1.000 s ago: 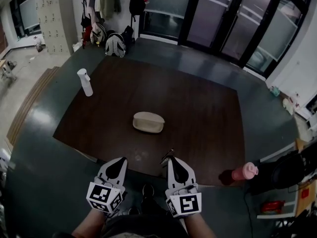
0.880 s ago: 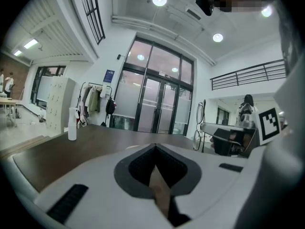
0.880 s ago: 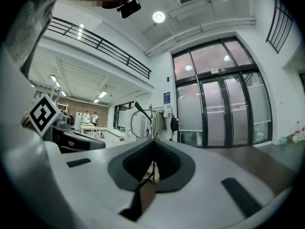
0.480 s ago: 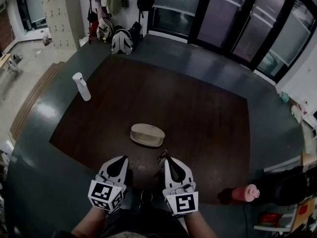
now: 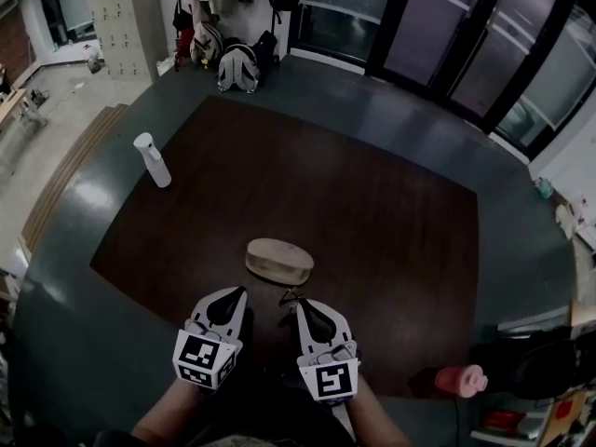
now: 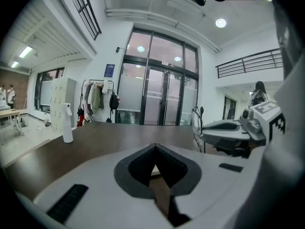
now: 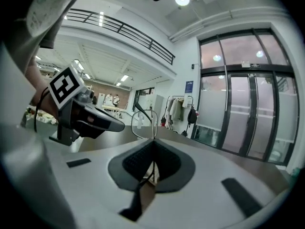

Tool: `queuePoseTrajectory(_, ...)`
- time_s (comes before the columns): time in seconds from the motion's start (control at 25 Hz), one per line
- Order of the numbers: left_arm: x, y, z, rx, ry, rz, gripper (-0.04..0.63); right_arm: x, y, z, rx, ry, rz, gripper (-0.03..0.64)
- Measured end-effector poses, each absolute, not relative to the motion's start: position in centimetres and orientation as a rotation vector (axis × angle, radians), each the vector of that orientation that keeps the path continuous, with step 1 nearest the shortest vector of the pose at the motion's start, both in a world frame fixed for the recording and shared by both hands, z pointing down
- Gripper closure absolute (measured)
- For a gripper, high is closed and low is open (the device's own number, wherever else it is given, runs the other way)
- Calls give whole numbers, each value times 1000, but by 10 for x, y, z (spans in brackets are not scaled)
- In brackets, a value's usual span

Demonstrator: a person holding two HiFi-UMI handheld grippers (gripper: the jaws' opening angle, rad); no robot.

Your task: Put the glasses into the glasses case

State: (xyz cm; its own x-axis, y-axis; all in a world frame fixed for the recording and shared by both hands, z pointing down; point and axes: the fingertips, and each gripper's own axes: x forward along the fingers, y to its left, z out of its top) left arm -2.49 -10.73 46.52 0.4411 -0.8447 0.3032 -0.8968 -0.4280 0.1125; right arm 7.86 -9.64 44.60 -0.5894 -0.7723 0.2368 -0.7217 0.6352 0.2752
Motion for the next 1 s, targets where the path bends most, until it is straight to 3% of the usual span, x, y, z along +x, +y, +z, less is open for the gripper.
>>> queuePoseTrajectory(0.56,-27,-163,542,2491,-1280,552,592,39,-120,497,994,-2215,-488,629)
queuePoseTrajectory(1.0,-16,-183,584,2615,-1109,833,592,47,-145,535,886,-1971,-455,629)
